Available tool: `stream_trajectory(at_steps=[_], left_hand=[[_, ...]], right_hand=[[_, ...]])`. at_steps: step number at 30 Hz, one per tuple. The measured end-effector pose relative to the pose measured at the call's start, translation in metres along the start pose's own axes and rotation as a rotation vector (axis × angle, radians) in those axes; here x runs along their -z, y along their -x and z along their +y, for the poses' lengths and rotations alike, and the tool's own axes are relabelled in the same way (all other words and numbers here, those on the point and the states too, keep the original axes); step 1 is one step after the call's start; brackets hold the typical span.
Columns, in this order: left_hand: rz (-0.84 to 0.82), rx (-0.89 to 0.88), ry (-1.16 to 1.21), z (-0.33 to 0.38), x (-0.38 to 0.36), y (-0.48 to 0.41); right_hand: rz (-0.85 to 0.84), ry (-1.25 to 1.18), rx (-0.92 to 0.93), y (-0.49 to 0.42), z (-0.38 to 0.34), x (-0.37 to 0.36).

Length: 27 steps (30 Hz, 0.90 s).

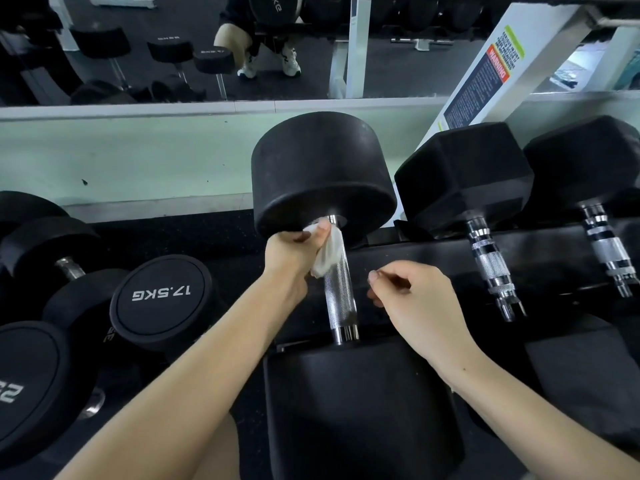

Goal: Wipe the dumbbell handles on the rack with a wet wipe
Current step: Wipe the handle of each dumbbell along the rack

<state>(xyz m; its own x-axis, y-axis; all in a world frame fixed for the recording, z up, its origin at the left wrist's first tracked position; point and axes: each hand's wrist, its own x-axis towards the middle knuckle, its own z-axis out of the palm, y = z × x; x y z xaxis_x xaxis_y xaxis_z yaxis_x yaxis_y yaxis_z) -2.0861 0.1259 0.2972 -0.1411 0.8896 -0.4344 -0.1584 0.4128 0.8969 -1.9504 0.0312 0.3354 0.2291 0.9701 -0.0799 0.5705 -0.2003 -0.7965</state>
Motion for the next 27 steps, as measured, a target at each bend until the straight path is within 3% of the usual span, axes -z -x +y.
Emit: stream_trajectory(at_steps=[8, 18, 23, 27], left_hand=[[-0.134, -0.185, -0.29, -0.008, 0.003, 0.01], [-0.287, -0.144, -0.516, -0.02, 0.023, 0.025], [-0.291, -0.199, -0.475, -0.019, 0.025, 0.028], [-0.203, -0.229, -0.488, -0.021, 0.025, 0.027]], right_hand=[[-0.001, 0.038, 0.011, 0.0, -0.002, 0.0], [-0.008, 0.011, 0.028, -0.001, -0.001, 0.002], [-0.069, -0.034, 0.038, -0.005, -0.006, 0.003], [-0.083, 0.121, 0.054, 0.007, -0.002, 0.005]])
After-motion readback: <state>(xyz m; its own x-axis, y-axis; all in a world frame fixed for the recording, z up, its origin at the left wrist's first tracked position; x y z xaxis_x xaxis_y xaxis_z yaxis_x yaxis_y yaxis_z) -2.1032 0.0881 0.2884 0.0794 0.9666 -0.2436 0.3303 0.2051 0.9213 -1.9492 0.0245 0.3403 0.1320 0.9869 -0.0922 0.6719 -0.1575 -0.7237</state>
